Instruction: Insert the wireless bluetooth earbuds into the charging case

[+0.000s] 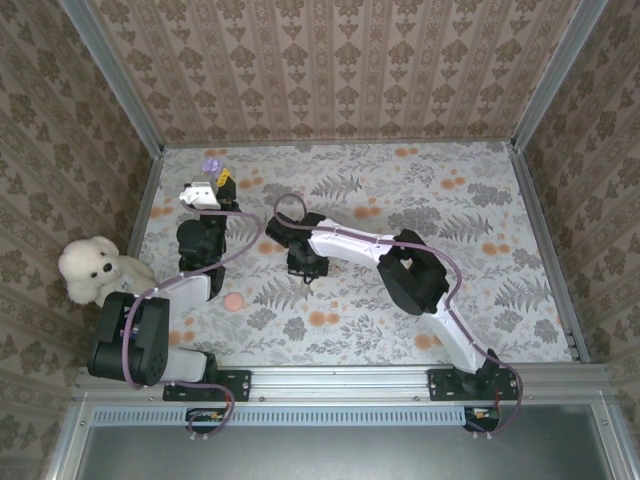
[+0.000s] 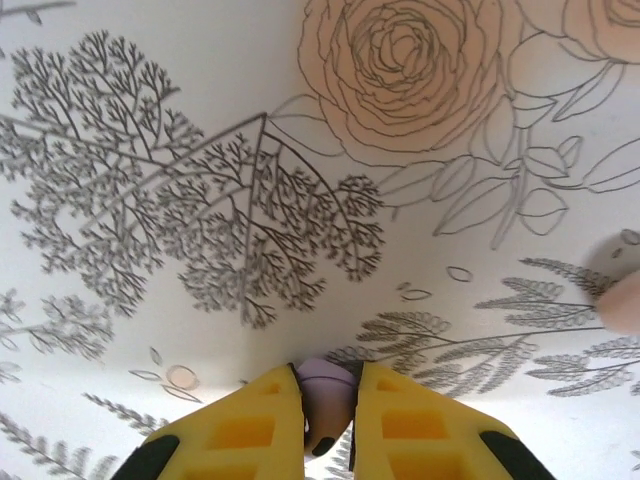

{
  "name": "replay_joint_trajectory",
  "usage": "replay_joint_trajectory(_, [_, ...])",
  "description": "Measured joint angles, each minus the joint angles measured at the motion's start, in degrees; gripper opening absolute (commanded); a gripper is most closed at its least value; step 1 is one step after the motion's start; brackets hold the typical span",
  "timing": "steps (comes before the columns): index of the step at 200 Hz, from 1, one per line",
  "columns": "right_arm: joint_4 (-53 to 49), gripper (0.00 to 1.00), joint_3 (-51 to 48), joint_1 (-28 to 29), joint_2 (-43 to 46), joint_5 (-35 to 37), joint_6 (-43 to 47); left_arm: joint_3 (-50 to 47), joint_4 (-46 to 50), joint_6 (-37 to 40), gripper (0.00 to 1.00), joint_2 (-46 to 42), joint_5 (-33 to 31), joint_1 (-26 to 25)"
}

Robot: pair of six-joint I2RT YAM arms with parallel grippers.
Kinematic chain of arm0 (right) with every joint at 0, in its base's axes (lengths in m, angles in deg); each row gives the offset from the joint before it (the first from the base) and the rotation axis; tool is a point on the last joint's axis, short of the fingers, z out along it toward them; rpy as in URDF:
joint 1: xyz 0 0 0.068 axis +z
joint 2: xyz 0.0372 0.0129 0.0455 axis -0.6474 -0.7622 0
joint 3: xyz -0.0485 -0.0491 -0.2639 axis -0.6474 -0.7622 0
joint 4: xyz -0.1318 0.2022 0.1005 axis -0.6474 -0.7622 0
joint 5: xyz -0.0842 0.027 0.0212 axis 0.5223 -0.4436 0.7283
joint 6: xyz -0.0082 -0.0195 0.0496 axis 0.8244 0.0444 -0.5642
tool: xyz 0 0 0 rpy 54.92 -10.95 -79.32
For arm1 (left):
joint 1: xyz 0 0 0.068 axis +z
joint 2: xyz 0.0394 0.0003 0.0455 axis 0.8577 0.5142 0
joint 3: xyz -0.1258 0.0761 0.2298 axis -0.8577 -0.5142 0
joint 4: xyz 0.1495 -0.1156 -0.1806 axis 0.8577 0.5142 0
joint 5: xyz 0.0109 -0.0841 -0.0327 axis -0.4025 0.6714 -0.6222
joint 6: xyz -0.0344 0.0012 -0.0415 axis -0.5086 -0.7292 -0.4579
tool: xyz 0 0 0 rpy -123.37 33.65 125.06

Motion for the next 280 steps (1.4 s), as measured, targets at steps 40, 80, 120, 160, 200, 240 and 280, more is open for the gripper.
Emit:
replay_joint_trajectory(40, [7.56, 0.12, -10.91, 0.0, 6.82, 0.83, 5.57, 0.0, 0.02, 0.0, 0.0, 0.0, 0.7, -0.02])
replay_joint_trajectory(80, [15.1, 0.13, -17.03, 0.0, 12.48, 3.08, 10.12, -0.02, 0.24, 0.0, 0.0, 0.0, 2.16, -0.66])
replay_joint_trajectory(120, [21.97, 0.13, -22.1, -0.15, 18.34, 5.9, 14.75, -0.35, 0.37, 0.0, 0.0, 0.0, 4.17, -1.25])
replay_joint_trajectory(160, [26.93, 0.14, -25.55, -0.42, 23.1, 7.52, 19.08, -0.94, 0.42, -0.02, 0.0, 0.11, 6.19, -1.92])
replay_joint_trajectory(200, [28.41, 0.14, -25.77, -0.44, 23.76, 5.9, 24.24, -0.98, 0.42, -0.02, 0.0, 0.66, 6.69, -2.58])
replay_joint_trajectory(240, [27.06, 0.14, -25.77, -0.42, 23.78, 1.95, 29.79, -1.25, 0.46, 0.0, 0.0, 0.68, 6.34, -2.58])
replay_joint_trajectory(280, [24.74, 0.13, -28.2, -0.24, 24.37, 0.02, 33.07, -1.25, 0.46, -0.02, 0.0, 0.68, 5.84, -2.58])
